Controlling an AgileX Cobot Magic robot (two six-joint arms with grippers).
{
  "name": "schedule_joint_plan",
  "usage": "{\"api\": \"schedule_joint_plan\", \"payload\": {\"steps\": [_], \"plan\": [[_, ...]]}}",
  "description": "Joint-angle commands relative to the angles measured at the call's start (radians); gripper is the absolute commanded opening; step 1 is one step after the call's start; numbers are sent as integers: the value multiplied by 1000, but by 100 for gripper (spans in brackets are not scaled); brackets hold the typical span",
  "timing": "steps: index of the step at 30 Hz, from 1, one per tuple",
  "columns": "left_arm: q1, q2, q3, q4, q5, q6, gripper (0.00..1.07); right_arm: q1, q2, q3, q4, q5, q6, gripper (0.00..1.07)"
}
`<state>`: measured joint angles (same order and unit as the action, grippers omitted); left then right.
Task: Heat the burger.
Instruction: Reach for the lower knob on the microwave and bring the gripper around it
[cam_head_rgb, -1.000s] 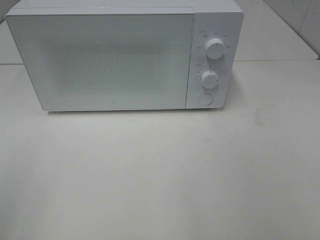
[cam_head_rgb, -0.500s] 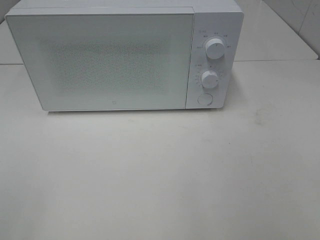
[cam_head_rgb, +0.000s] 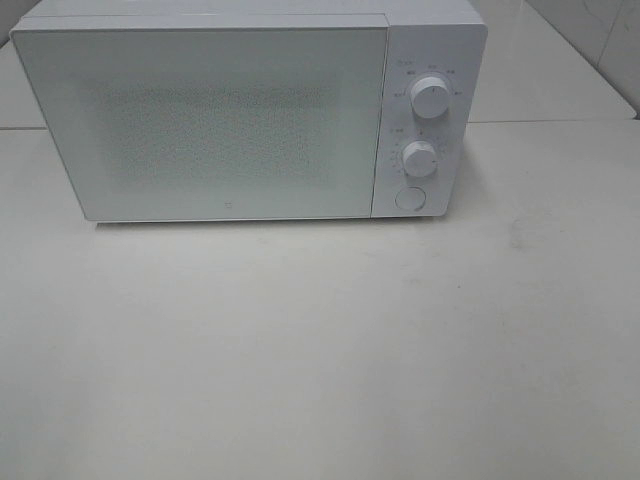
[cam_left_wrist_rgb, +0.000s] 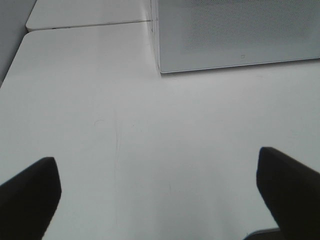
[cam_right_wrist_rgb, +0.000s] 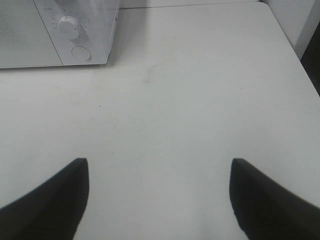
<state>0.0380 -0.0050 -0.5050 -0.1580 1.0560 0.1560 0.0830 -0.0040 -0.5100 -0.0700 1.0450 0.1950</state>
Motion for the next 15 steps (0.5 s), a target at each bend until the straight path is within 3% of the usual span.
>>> {"api": "schedule_joint_plan", "payload": {"steps": [1, 15], "plan": [[0, -25, 2, 0, -14, -8, 101, -8, -16, 0, 1, -5, -5, 75], [0, -25, 2, 0, -14, -8, 101, -8, -16, 0, 1, -5, -5, 75]]}}
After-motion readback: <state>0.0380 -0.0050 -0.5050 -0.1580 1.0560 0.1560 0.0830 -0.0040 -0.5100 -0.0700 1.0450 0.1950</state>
